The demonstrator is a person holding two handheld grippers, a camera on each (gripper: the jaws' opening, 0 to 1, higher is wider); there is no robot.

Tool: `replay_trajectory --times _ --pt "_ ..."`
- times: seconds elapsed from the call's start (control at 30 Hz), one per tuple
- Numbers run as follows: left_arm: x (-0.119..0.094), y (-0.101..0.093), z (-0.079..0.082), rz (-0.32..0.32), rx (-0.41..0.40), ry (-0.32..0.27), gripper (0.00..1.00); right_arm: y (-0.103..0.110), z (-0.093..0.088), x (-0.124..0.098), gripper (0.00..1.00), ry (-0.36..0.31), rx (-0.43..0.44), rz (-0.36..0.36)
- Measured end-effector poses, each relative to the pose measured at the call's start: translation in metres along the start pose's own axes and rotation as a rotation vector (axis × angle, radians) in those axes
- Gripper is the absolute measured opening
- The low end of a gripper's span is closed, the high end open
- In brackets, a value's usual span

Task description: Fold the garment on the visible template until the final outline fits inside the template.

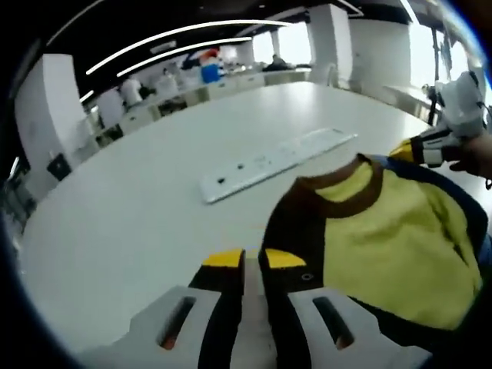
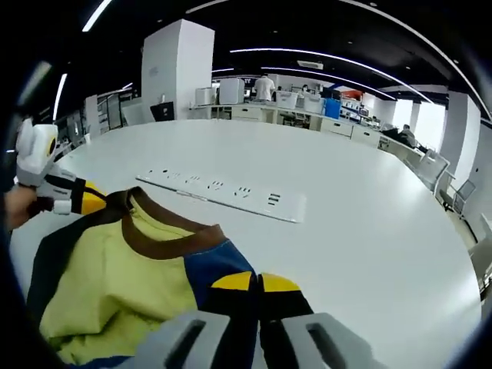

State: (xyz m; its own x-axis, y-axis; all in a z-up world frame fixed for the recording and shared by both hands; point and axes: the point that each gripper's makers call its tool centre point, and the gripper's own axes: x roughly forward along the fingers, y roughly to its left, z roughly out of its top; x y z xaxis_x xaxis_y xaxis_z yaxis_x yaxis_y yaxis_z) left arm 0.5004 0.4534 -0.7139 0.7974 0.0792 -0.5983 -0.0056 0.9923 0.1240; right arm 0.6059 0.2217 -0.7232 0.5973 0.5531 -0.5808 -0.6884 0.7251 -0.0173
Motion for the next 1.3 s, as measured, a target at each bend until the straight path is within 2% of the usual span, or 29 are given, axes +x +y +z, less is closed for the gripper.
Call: replay_trajectory --times 0.17,0.2,0.23,0.3,0.33,0.43,0.53,0.63,0.9,1.1,1.3 --pt "-0.018 0.007 0.009 0.003 -0.027 -0.038 0.24 -0.001 0.006 -0.012 0.17 -0.006 0.020 0.004" --pt "-0.021 0.008 0.010 0.001 -0.027 -0.042 0.25 0.000 0.008 -0.014 0.20 -0.014 0.032 0.017" --pt "-0.025 0.008 0.009 -0.001 -0.031 -0.039 0.27 0.007 0.012 -0.017 0.25 -0.039 0.079 0.058" --pt "-0.031 0.010 0.007 0.010 -0.035 -0.034 0.33 0.009 0.016 -0.023 0.30 -0.057 0.115 0.081" --pt "-0.034 0.011 0.007 0.010 -0.035 -0.036 0.37 0.008 0.019 -0.028 0.34 -0.068 0.112 0.086" --pt "-0.046 0.010 0.007 -0.015 -0.064 -0.050 0.41 0.011 0.020 -0.038 0.46 -0.061 0.110 0.102" --pt "-0.058 0.005 0.006 -0.038 -0.088 -0.065 0.49 0.014 0.023 -0.050 0.52 -0.062 0.099 0.121" --pt "-0.070 -0.003 0.004 -0.062 -0.085 -0.069 0.52 0.018 0.022 -0.062 0.57 -0.050 0.105 0.140" --pt "-0.105 -0.021 -0.006 -0.100 -0.061 -0.078 0.54 0.035 0.003 -0.096 0.58 -0.012 0.094 0.175" --pt "-0.120 -0.025 -0.013 -0.109 -0.043 -0.080 0.53 0.038 -0.012 -0.117 0.57 0.013 0.090 0.180" --pt "-0.129 -0.026 -0.036 -0.121 -0.053 -0.053 0.49 0.038 -0.030 -0.137 0.54 0.045 0.069 0.183"
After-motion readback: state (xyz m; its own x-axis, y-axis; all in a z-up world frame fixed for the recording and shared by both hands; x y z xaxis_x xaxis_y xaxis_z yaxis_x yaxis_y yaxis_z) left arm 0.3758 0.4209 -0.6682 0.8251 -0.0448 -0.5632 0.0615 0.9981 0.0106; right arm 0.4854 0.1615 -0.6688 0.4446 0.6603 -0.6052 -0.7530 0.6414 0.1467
